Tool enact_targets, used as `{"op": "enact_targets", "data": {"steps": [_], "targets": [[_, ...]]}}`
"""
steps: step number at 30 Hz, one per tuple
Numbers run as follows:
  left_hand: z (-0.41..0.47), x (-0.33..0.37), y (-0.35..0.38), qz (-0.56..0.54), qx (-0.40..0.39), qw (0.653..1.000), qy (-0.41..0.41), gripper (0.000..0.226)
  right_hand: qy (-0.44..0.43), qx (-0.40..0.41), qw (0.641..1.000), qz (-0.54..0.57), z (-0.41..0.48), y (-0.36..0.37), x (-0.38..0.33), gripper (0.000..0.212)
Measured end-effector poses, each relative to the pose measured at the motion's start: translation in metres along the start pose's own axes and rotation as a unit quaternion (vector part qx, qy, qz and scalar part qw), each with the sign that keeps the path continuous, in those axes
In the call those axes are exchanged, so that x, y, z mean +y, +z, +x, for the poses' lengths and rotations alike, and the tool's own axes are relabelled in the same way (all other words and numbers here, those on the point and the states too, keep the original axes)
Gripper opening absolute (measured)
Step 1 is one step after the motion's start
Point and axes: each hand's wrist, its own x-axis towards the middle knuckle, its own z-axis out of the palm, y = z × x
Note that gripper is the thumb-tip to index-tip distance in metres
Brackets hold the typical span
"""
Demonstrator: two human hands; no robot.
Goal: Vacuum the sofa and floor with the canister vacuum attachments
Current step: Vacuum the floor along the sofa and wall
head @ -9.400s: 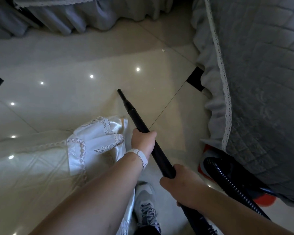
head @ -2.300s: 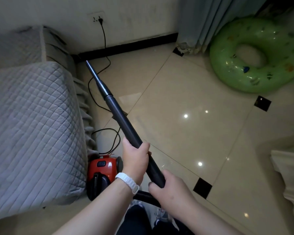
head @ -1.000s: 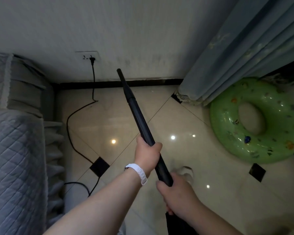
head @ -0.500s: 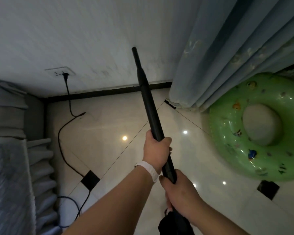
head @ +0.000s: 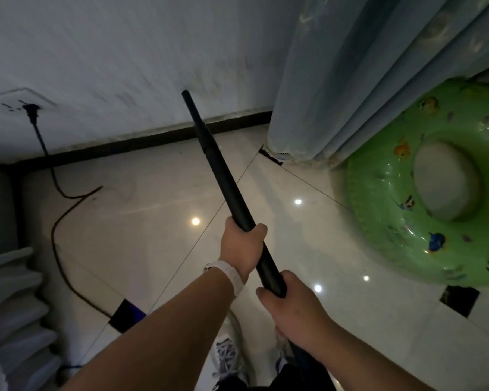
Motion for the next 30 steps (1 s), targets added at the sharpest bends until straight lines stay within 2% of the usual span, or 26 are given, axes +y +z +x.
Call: {"op": "enact_targets", "data": {"steps": [6, 10, 30], "targets": [[0.052, -0.039, 0.012, 0.023, -0.005, 1.000, 0.016, 0.034, 0.034, -0.001, 0.999, 0.013, 0.054, 0.020, 0.023, 0.024], [0.081, -0.059, 0.020, 0.033, -0.008, 0.999, 0.006, 0.023, 0.063, -0.018, 0.997, 0.045, 0.082, 0.029, 0.033, 0.023], [0.117, -0.094, 0.029, 0.058, -0.017, 0.996, -0.060, 0.030, 0.114, -0.036, 0.991, 0.051, 0.119, 0.042, 0.045, 0.018]]}}
